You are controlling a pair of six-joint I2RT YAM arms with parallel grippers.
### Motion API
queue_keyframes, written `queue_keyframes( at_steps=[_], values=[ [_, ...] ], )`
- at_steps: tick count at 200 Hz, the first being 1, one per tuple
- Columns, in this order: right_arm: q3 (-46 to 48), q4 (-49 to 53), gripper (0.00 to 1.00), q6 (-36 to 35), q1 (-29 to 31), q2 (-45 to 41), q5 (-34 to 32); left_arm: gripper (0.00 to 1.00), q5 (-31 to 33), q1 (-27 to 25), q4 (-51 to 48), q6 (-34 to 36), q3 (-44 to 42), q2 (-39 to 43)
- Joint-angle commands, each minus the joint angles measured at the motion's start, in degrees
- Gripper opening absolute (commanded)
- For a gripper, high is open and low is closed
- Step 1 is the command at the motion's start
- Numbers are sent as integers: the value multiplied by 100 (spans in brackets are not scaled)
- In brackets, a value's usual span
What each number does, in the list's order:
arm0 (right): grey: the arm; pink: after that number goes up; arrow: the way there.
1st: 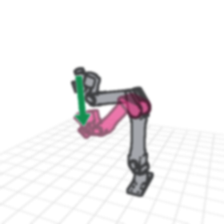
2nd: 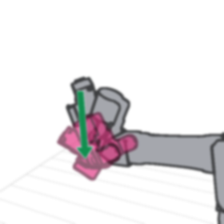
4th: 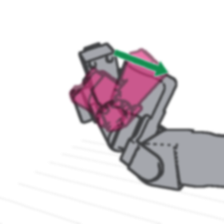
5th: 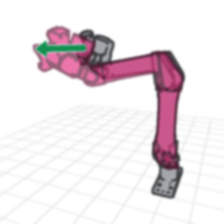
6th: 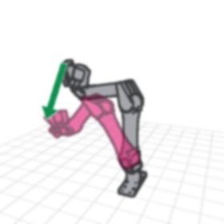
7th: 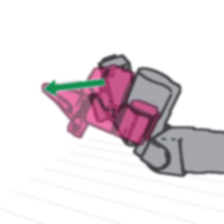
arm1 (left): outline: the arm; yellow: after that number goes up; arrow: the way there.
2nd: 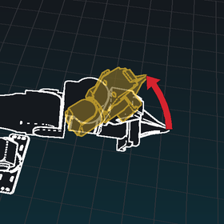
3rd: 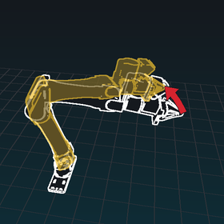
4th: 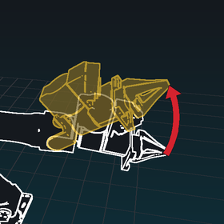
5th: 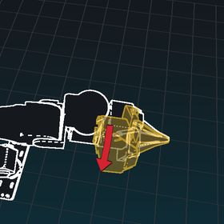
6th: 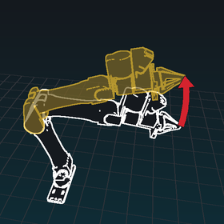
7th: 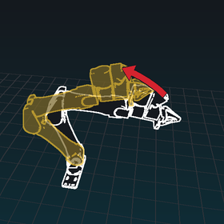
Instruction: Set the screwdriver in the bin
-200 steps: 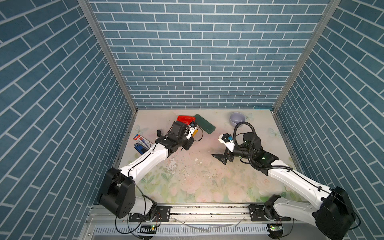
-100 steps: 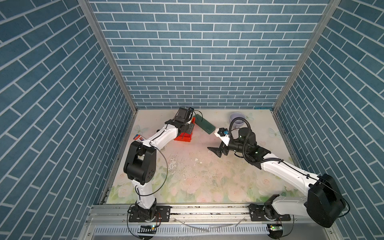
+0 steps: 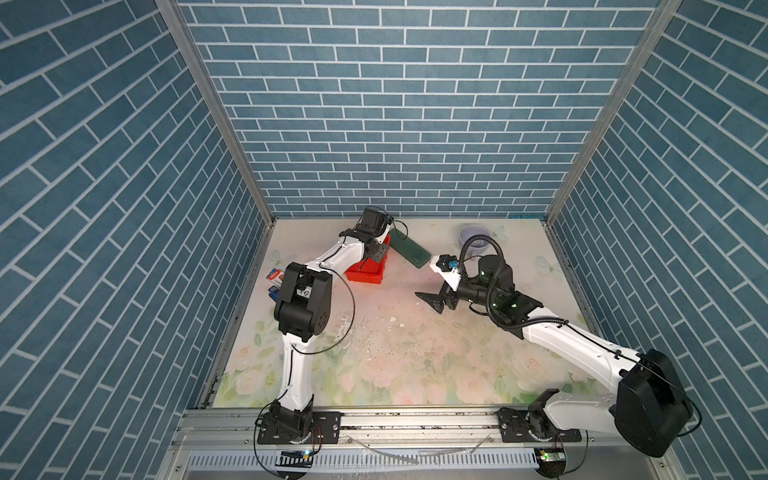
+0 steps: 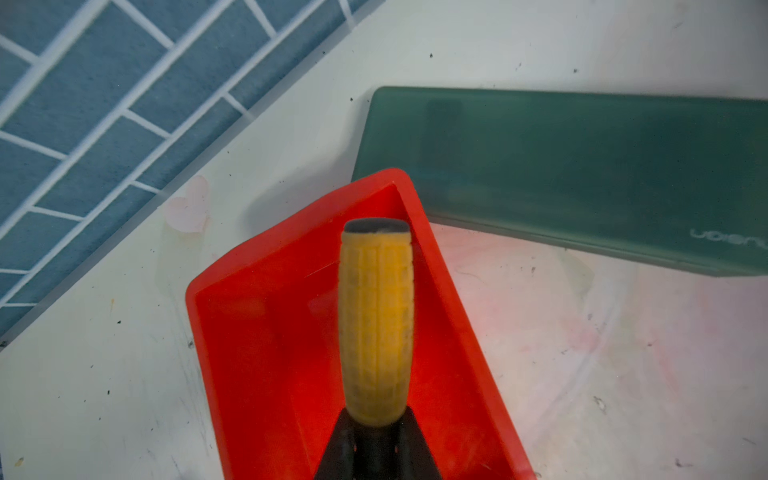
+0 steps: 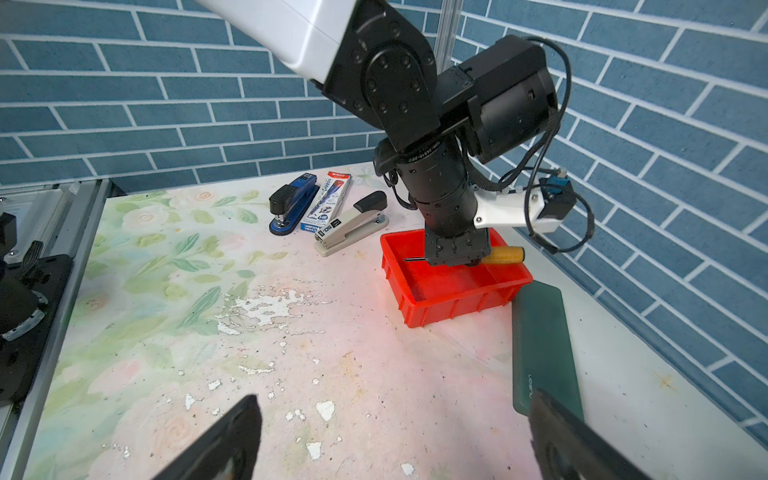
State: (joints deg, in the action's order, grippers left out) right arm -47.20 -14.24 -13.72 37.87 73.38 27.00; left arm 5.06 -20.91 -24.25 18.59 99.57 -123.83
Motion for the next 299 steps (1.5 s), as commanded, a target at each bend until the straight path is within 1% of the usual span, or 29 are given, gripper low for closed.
queue_keyframes(
  at_steps=[1, 44, 80, 89, 103, 124, 140, 177, 195, 217, 245, 257, 293, 299],
  values=[
    [97, -218, 99, 97, 20, -96, -46, 6, 25, 35, -310, 462, 323, -270],
    [45, -243, 99, 69, 19, -21, -99, 9, 152, 40, -516, 600, 556, -633],
    [0, -249, 99, 52, 23, 2, -134, 15, 214, 38, -581, 602, 605, -759],
    [-5, -252, 99, 56, 27, 9, -143, 18, 229, 37, -564, 602, 599, -741],
    [-15, -246, 99, 58, 19, 18, -143, 27, 266, 39, -542, 593, 588, -685],
    [-26, -255, 99, 54, 19, 22, -143, 36, 285, 39, -479, 572, 525, -535],
    [-52, -233, 99, 52, 20, -6, -141, 46, 292, 38, -386, 493, 412, -354],
    [-13, -229, 99, -117, -11, -143, -332, 63, 268, 35, -161, 301, 11, 322],
    [17, -248, 99, -118, -66, -192, -384, 64, 184, 34, 33, 112, -287, 765],
    [83, -290, 99, -90, -151, -275, -432, 70, 60, 35, 299, -114, -743, 1346],
    [251, -400, 99, 17, -316, -433, -584, 78, -16, 32, 704, -396, -1583, 2145],
    [313, -414, 99, 72, -397, -515, -696, 84, -25, 34, 896, -538, -1982, 2524],
    [613, -582, 99, 266, -693, -810, -978, 95, 79, 34, 1774, -909, -3443, 3681],
    [675, -636, 99, 329, -766, -848, -1041, 99, 91, 34, 1947, -965, -3700, 3851]
  ],
)
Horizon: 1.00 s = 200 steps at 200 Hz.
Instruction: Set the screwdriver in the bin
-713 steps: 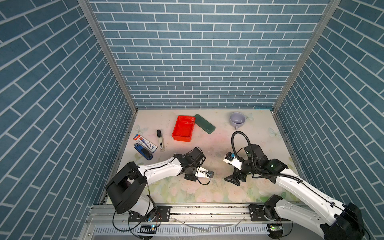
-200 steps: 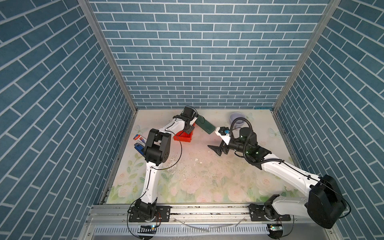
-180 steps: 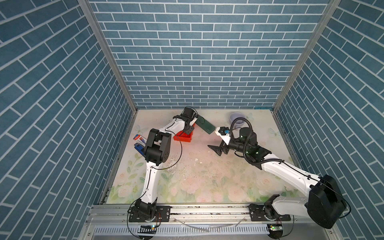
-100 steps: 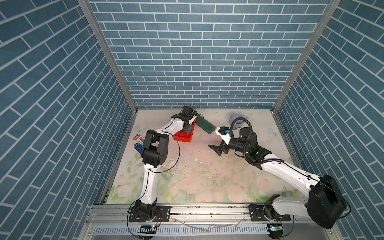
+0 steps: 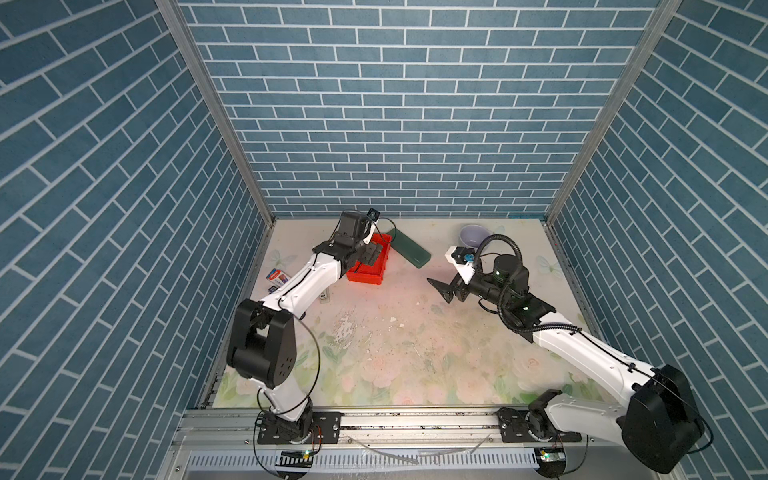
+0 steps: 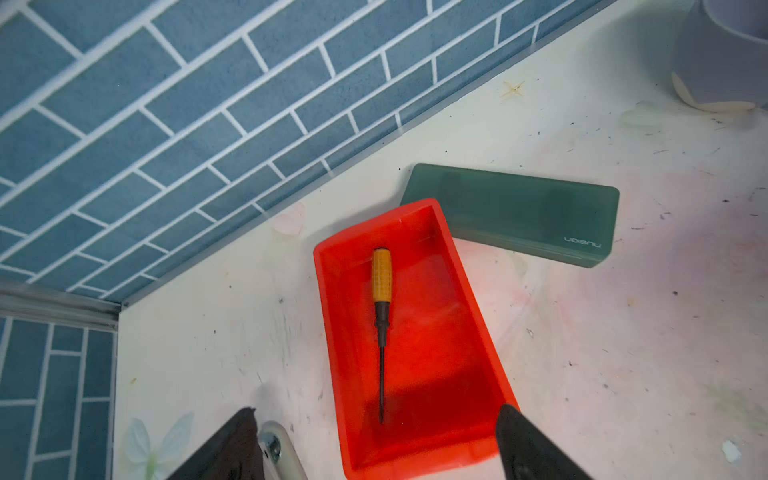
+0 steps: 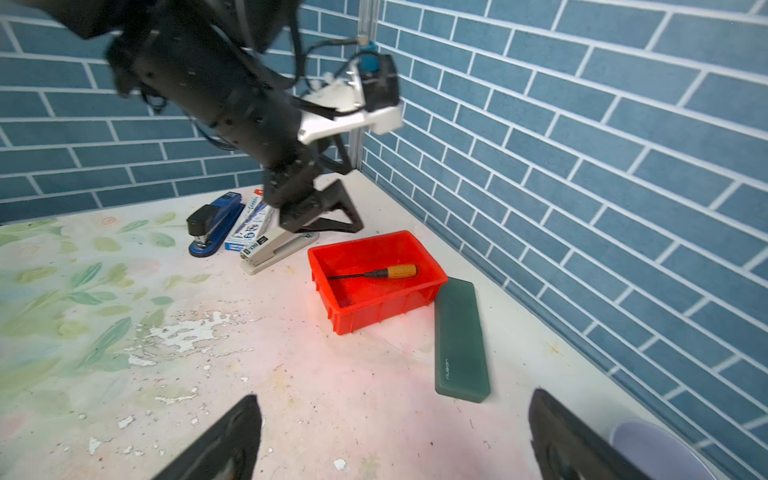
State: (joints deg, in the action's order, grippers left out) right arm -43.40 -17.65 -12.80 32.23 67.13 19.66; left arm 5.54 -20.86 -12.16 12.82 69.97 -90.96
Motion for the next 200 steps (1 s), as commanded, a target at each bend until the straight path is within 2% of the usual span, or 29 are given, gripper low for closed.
queue_keyframes(
  at_steps=[1, 49, 89, 98, 126, 146, 166, 176, 200],
  values=[
    [305, -302, 99, 253, -214, -238, -319, 99, 48, 29, 767, -395, -780, 589],
    [932, -436, 99, 537, -655, -698, -1587, 100, 541, 30, 1882, -548, -2528, 1651],
    [1489, -881, 99, 336, -1062, -784, -2628, 100, 1082, 37, 2741, -602, -3800, 2140],
    [1619, -1029, 99, 322, -1218, -723, -2769, 100, 1285, 58, 2624, -677, -3841, 2278],
    [1881, -1317, 99, 182, -1704, -421, -2980, 100, 1821, 130, 3195, -360, -4294, 2468],
    [2010, -1499, 99, 270, -2033, -141, -3204, 100, 1972, 276, 3410, -280, -4555, 2417],
    [2123, -1678, 99, 584, -2378, 161, -3250, 100, 1878, 515, 4209, -345, -4996, 2248],
    [2302, -2152, 99, 752, -2565, 382, -3141, 100, 1799, 652, 4665, -419, -5169, 2118],
    [2683, -3352, 99, 1273, -2959, 1026, -2790, 100, 1524, 913, 4831, -537, -5082, 1905]
  ],
)
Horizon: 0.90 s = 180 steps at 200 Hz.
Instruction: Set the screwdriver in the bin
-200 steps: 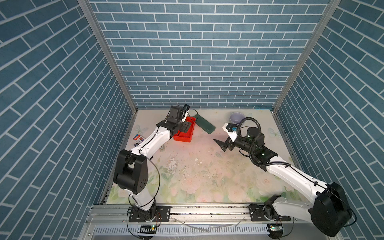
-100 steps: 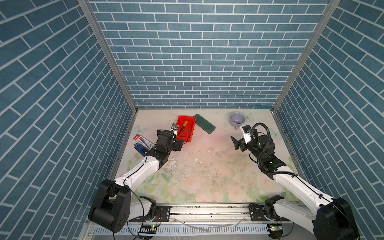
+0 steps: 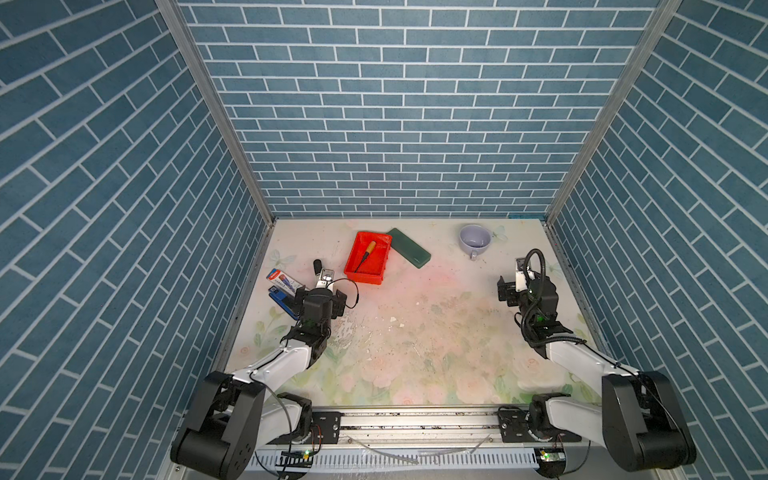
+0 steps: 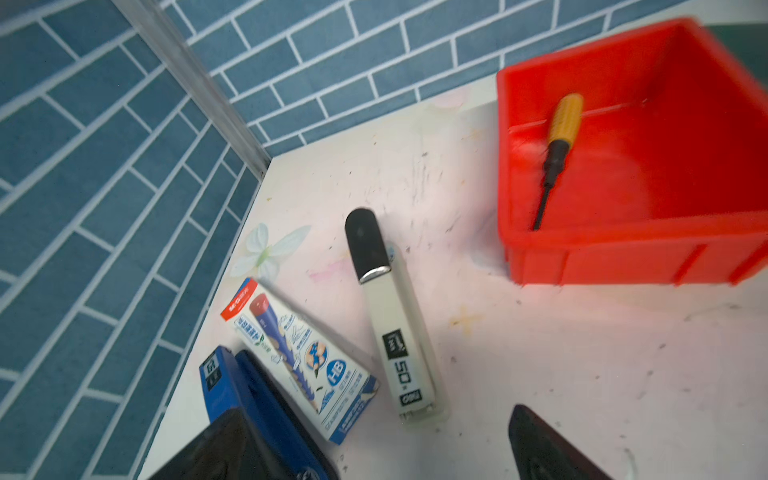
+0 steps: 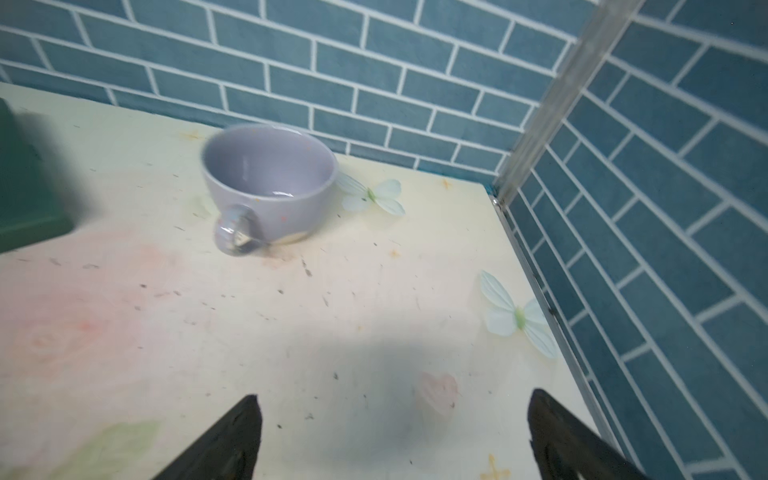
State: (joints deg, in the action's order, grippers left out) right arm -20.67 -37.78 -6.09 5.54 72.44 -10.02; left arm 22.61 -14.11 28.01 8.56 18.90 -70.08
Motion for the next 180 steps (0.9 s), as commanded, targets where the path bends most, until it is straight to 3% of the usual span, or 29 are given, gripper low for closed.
queue_keyframes(
  at_steps=[1, 36, 47, 86, 95, 121, 180],
  values=[
    [421, -1373, 99, 605, -299, 523, 181, 100, -189, 244, 813, -114, 35, -186],
    [600, -2848, 99, 694, -491, 1665, 386, 100, -816, 578, 2163, -52, -32, -874],
    [485, -2283, 99, 726, -538, 1466, 499, 100, -838, 673, 2245, -130, 38, -1133],
    [279, -1968, 99, 738, -637, 1506, 766, 100, -1267, 1127, 2668, -516, 155, -1847],
    [184, -1842, 99, 760, -648, 1534, 761, 100, -1263, 1187, 2230, -659, 226, -1692],
    [-230, -1057, 99, 871, -721, 1558, 753, 100, -1248, 1189, 2556, -617, 165, -1797],
    [-183, -1162, 99, 927, -755, 1554, 563, 100, -1244, 1191, 2502, -617, 171, -1769]
  ],
)
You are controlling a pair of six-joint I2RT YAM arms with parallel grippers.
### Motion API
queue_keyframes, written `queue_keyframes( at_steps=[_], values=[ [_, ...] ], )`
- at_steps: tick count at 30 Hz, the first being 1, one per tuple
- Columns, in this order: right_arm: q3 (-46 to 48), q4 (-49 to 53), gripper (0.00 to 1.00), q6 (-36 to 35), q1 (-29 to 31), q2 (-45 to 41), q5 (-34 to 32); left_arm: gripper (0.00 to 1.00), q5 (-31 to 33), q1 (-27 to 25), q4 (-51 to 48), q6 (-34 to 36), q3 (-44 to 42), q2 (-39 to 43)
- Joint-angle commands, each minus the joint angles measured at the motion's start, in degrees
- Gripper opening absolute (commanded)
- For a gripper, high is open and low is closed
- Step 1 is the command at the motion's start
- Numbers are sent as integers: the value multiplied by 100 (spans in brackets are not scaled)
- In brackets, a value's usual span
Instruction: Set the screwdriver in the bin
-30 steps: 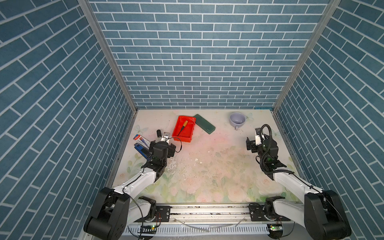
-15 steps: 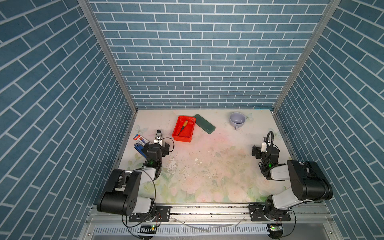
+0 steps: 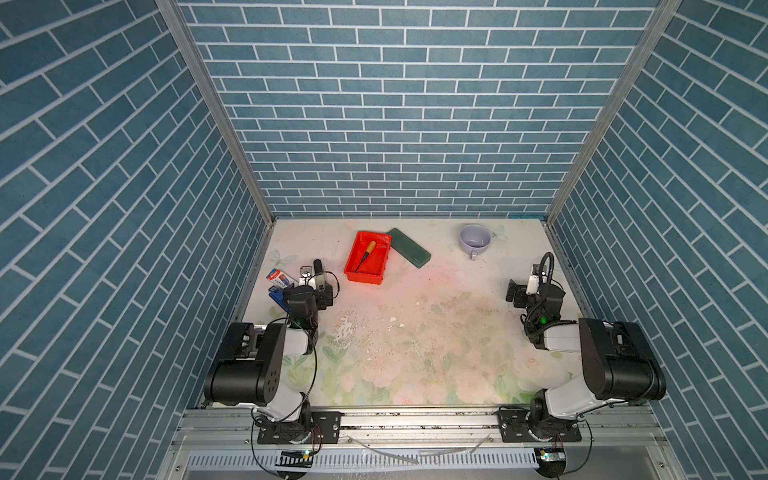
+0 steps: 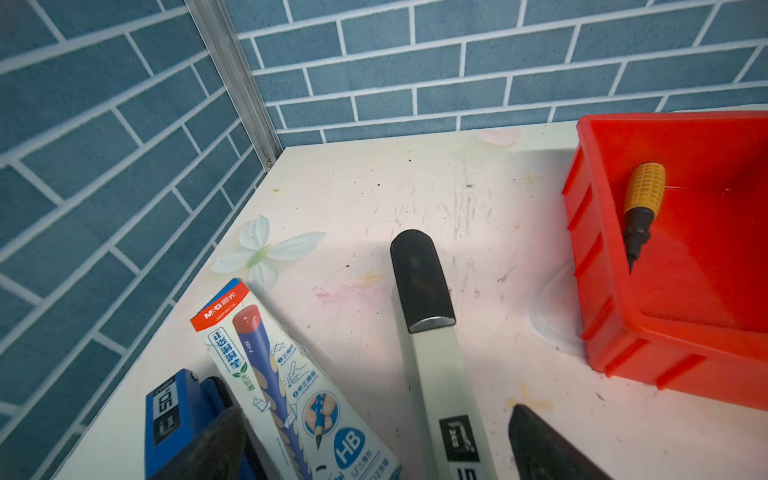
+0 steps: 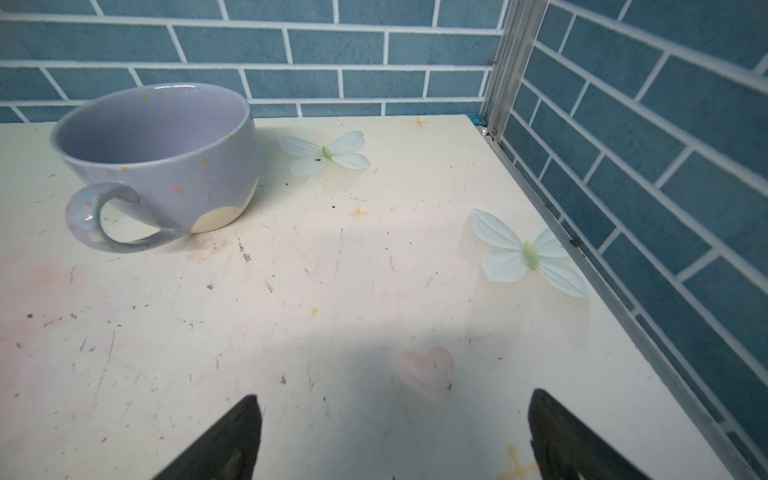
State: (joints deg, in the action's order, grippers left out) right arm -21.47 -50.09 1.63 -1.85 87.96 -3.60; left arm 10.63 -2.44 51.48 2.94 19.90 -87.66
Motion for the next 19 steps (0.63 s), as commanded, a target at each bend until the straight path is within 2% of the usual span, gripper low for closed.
queue_keyframes(
  at_steps=[1, 15, 19],
  values=[
    [-103, 64, 99, 155, -17, 2, -80, 100, -45, 19, 144, -60, 68, -9],
    [-121, 110, 99, 140, -9, 4, -11, 100, -32, 6, 35, -41, 134, -23],
    [31, -140, 99, 102, -10, -24, 61, 100, -56, 6, 95, -37, 91, -8]
  ],
)
